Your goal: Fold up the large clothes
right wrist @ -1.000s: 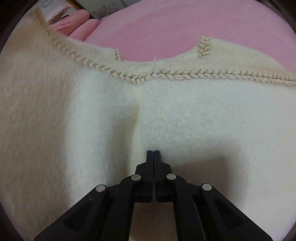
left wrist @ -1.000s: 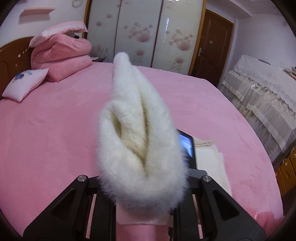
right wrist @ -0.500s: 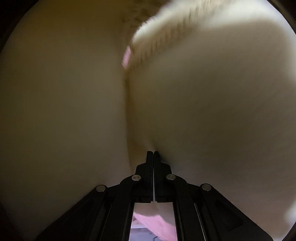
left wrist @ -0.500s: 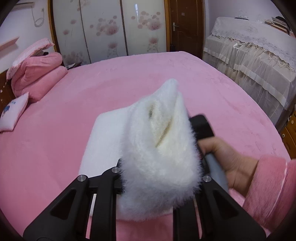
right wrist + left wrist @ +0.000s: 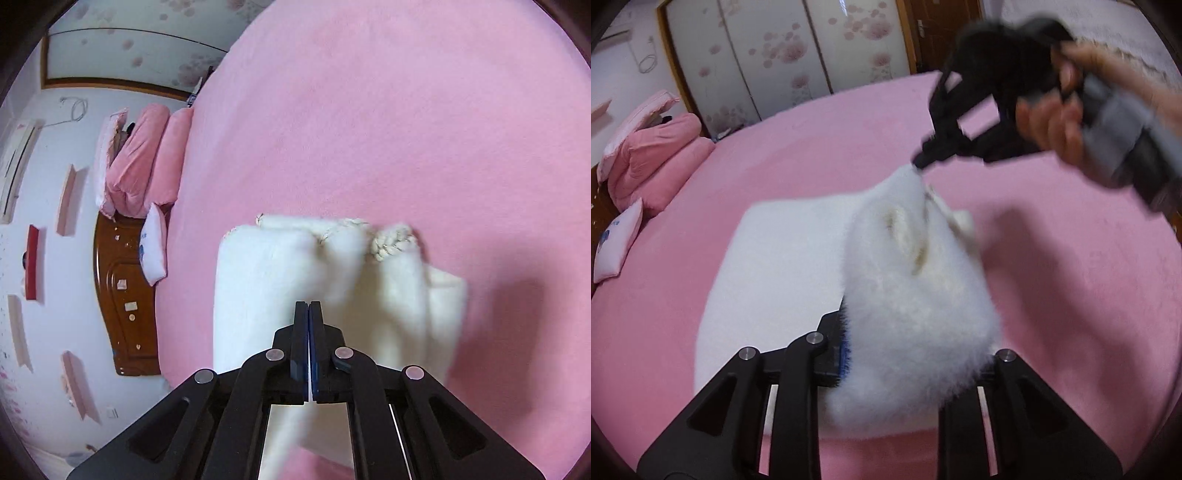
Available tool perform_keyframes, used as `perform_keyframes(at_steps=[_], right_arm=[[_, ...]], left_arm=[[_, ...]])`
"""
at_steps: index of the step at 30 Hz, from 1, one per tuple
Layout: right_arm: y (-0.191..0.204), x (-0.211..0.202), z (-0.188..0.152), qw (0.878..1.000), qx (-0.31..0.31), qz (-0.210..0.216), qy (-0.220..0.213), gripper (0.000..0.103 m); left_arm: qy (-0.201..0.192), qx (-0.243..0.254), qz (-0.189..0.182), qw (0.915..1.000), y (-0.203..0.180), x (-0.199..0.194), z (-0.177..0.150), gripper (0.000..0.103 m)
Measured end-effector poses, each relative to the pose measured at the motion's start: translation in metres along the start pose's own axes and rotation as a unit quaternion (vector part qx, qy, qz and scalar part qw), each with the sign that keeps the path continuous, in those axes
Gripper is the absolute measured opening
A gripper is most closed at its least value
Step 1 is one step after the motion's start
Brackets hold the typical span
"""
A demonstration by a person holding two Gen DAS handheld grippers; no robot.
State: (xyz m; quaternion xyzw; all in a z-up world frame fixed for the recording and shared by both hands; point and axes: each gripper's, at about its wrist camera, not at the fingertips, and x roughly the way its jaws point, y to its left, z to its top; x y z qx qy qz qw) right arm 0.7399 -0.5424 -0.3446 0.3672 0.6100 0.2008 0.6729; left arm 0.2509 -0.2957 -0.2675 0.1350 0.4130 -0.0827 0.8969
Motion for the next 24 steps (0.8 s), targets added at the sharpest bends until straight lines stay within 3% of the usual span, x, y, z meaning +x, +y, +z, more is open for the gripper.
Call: perform_keyframes(at_steps=[3, 4, 7, 10, 13, 14, 18, 20, 23, 24], right_arm=[[-0.008, -0.016, -0.008, 0.999, 0.015, 0.028, 0.009, 0.001], [-0.011, -0.02, 0.0, 0.999, 0.015, 0.03, 0.015, 0.002], [-0.008, -0.023, -0.025, 0.998, 0.016, 0.031, 0.049, 0.011], [-0.012, -0.015, -0.055, 0.994, 0.018, 0.05, 0.093, 0.023], [-0.017, -0.015, -0.09, 0.994, 0.021, 0.025, 0.107, 0.043], [-0.017, -0.016, -0.102, 0.994, 0.02, 0.014, 0.109, 0.045], [-0.015, -0.021, -0.155, 0.992, -0.006, -0.043, 0.122, 0.048], [-0.015, -0.023, -0.175, 0.992, -0.01, -0.037, 0.122, 0.048], [-0.016, -0.023, -0.191, 0.996, 0.003, -0.029, 0.089, 0.047], [-0.015, -0.023, -0.194, 0.997, 0.006, -0.031, 0.076, 0.039]], left_arm=[[0.039, 0.045, 0.008, 0.9982, -0.032, 0.015, -0.009, 0.03], [0.048, 0.066, 0.003, 0.9966, -0.041, 0.016, -0.013, 0.037], [0.056, 0.091, -0.034, 0.9937, -0.049, 0.009, -0.029, 0.051], [0.069, 0.084, -0.086, 0.9903, -0.053, -0.014, -0.051, 0.051], [0.08, 0.095, -0.107, 0.9864, -0.049, -0.034, -0.066, 0.051], [0.09, 0.095, -0.104, 0.986, -0.046, -0.038, -0.071, 0.051], [0.137, 0.034, -0.109, 0.9839, -0.008, -0.04, -0.071, 0.051], [0.149, -0.009, -0.114, 0.9822, 0.023, -0.036, -0.071, 0.051], [0.147, -0.05, -0.093, 0.9835, 0.051, -0.036, -0.082, 0.051], [0.14, -0.064, -0.08, 0.9849, 0.06, -0.034, -0.079, 0.051]])
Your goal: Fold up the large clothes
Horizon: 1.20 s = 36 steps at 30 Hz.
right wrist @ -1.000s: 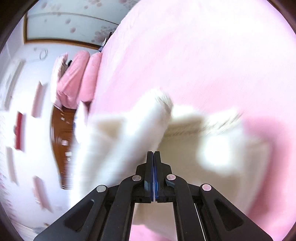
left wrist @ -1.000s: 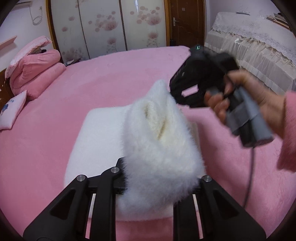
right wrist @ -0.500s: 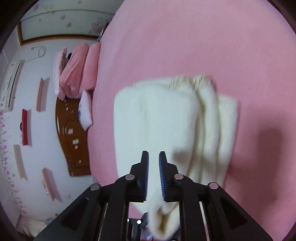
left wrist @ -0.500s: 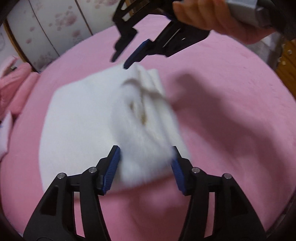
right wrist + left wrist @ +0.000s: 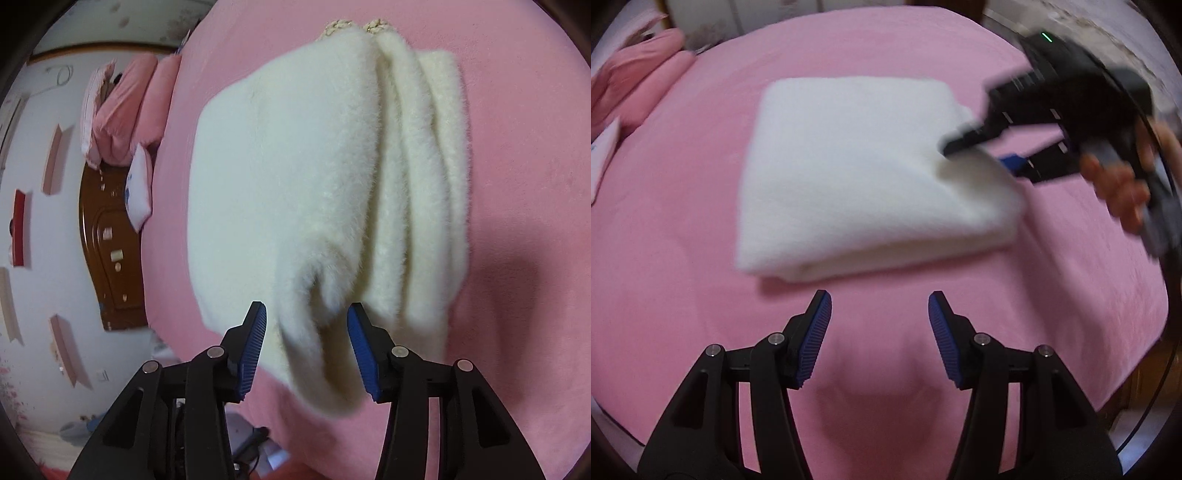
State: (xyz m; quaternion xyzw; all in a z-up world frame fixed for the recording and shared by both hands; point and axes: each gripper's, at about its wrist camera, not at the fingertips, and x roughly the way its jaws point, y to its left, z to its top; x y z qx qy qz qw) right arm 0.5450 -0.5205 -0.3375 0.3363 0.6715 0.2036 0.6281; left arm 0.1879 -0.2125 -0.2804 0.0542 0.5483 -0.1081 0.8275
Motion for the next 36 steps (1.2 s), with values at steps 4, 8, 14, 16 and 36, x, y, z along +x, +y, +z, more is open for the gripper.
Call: perform_keyframes(at_steps=[4, 8, 14, 16, 36], right_arm=[[0.025, -0.004, -0.003, 0.999, 0.001, -0.044, -0.02, 0.015], [0.035, -0.047, -0.033, 0.994, 0.017, -0.052, -0.094, 0.013], [0.007, -0.082, -0.072, 0.988, 0.052, -0.097, -0.111, 0.012], [0.003, -0.064, -0.082, 0.987, 0.052, -0.116, -0.102, 0.014], [0.087, -0.052, -0.165, 0.986, -0.058, -0.129, -0.089, 0.004]], left_arm=[[-0.021, -0.04, 0.023, 0.9987, 0.036, -0.001, 0.022, 0.051], [-0.042, -0.056, 0.026, 0.9972, 0.047, -0.007, 0.033, 0.051], [-0.054, -0.07, 0.005, 0.9961, 0.059, -0.003, 0.036, 0.051], [-0.039, -0.075, 0.003, 0.9964, 0.068, -0.005, 0.039, 0.051], [0.107, -0.152, -0.066, 0.9804, 0.102, 0.072, 0.111, 0.002]])
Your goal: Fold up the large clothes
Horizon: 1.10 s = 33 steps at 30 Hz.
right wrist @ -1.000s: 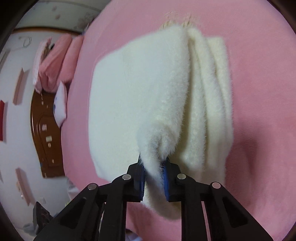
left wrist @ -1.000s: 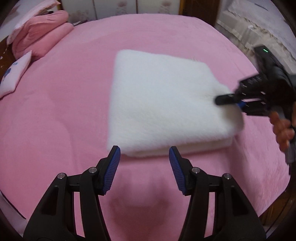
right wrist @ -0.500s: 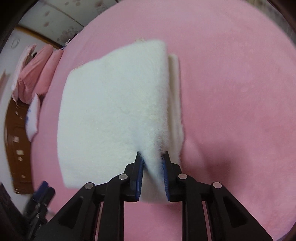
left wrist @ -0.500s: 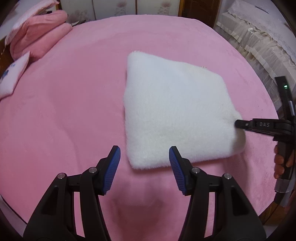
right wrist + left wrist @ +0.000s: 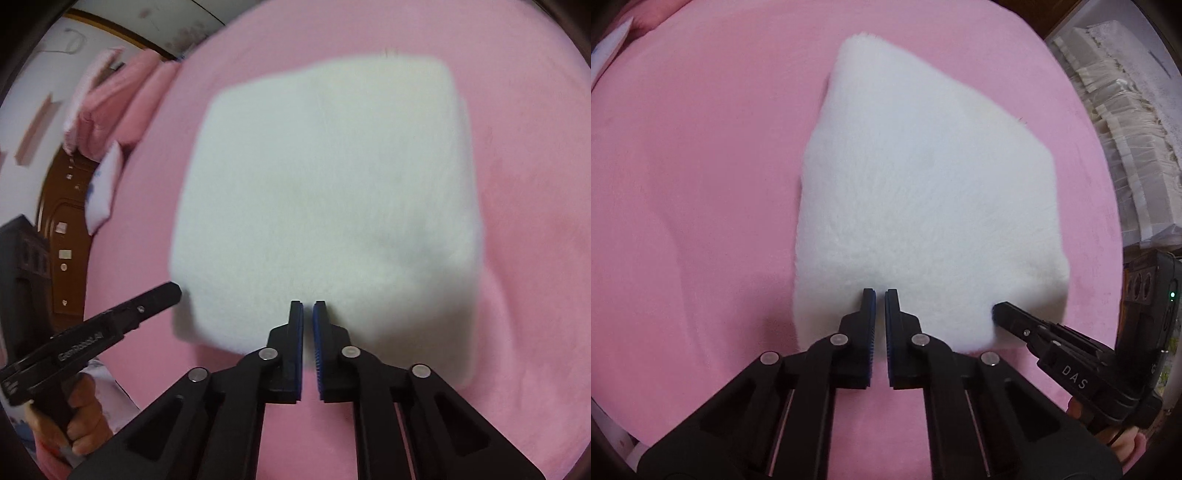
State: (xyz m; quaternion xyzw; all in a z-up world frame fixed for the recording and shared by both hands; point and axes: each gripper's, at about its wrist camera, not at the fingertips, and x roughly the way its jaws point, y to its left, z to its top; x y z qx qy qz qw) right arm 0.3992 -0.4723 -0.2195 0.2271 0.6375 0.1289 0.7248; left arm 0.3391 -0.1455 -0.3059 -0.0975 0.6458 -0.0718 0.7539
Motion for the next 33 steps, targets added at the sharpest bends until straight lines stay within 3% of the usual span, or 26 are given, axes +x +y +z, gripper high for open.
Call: perform_keyframes(at_steps=[3, 6, 8, 13, 15, 17, 21, 27, 31, 33], right_arm=[[-0.012, 0.005, -0.017, 1.0, -0.002, -0.021, -0.007, 0.001], [-0.031, -0.008, -0.032, 0.997, 0.011, -0.075, -0.003, 0.001], [-0.045, -0.025, -0.045, 0.996, 0.016, -0.087, 0.014, 0.001], [-0.054, -0.055, -0.072, 0.997, -0.034, -0.071, -0.023, 0.001], [-0.042, -0.049, -0.078, 0.998, -0.035, -0.023, -0.046, 0.001], [-0.032, -0.042, -0.065, 0.997, -0.022, 0.02, -0.074, 0.001], [-0.022, -0.017, -0.038, 0.994, 0.007, 0.056, -0.096, 0.001], [-0.003, 0.004, -0.004, 0.986, -0.04, 0.015, -0.16, 0.001], [-0.012, 0.023, 0.023, 0.982, -0.039, 0.022, -0.184, 0.001], [-0.019, 0.023, 0.029, 0.979, -0.045, 0.015, -0.197, 0.001]], left_arm=[[0.001, 0.012, 0.033, 0.9994, 0.002, 0.015, -0.006, 0.0], [-0.004, 0.009, 0.031, 0.9995, 0.009, 0.022, -0.013, 0.0], [-0.01, 0.02, 0.032, 0.9992, 0.009, 0.021, -0.015, 0.0], [-0.022, 0.041, 0.02, 0.9987, 0.005, 0.007, -0.011, 0.0], [-0.024, 0.039, 0.006, 0.9989, 0.003, 0.007, -0.006, 0.0], [-0.028, 0.033, -0.013, 0.999, 0.002, 0.007, 0.007, 0.0], [-0.043, 0.028, -0.038, 0.998, -0.001, 0.02, 0.044, 0.0], [-0.09, 0.044, -0.045, 0.9939, -0.016, 0.032, 0.105, 0.0], [-0.113, 0.038, -0.065, 0.9907, -0.019, 0.056, 0.154, 0.0], [-0.12, 0.036, -0.056, 0.9906, -0.022, 0.066, 0.172, 0.0]])
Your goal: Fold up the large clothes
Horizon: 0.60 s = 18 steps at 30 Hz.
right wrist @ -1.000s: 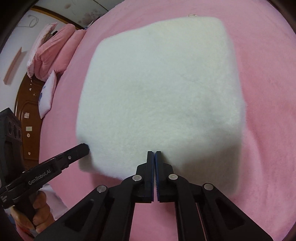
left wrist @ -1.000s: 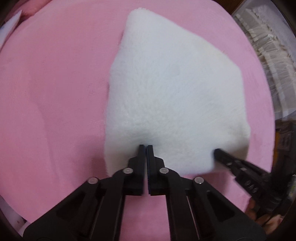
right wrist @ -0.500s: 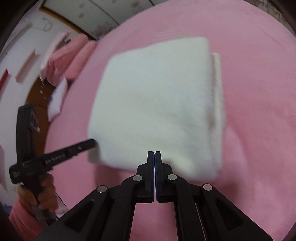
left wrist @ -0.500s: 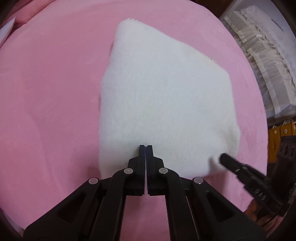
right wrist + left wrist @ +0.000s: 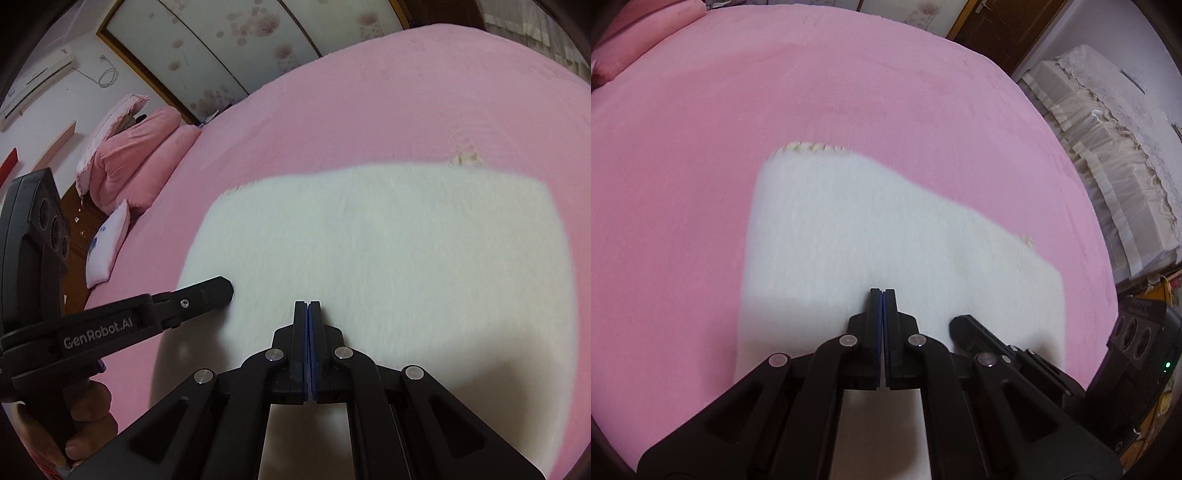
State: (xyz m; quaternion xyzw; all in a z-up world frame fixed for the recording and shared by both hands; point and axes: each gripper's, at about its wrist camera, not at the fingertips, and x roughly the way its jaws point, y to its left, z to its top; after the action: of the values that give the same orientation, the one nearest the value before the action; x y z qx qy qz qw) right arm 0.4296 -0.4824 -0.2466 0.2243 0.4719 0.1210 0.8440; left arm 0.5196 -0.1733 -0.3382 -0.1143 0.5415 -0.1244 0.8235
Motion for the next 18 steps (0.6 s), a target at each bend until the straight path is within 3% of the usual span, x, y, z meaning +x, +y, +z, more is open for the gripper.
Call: perform_keyframes(at_steps=[5, 7, 9, 12, 15, 18], right_arm=[[-0.034, 0.005, 0.04, 0.999, 0.04, -0.025, -0.015, 0.001], [-0.056, -0.004, 0.055, 0.996, 0.052, -0.072, -0.024, 0.001], [-0.075, -0.016, 0.06, 0.994, 0.068, -0.077, -0.022, 0.0], [-0.085, -0.043, 0.042, 0.994, 0.048, -0.101, -0.02, 0.0], [-0.081, -0.073, 0.029, 0.99, 0.014, -0.143, -0.01, 0.0], [-0.087, -0.102, 0.012, 0.988, 0.004, -0.155, 0.009, 0.0]], left_arm=[[-0.011, 0.021, 0.052, 0.9984, -0.009, 0.039, 0.031, 0.0], [-0.005, 0.013, 0.054, 0.9984, -0.005, 0.047, 0.039, 0.0], [-0.007, -0.002, 0.038, 0.9992, 0.003, 0.045, 0.043, 0.0], [-0.009, 0.002, 0.028, 0.9996, 0.014, 0.041, 0.034, 0.0], [-0.005, 0.041, 0.05, 0.9979, 0.006, 0.034, 0.023, 0.0], [-0.009, 0.07, 0.071, 0.9949, -0.002, 0.017, 0.009, 0.0]])
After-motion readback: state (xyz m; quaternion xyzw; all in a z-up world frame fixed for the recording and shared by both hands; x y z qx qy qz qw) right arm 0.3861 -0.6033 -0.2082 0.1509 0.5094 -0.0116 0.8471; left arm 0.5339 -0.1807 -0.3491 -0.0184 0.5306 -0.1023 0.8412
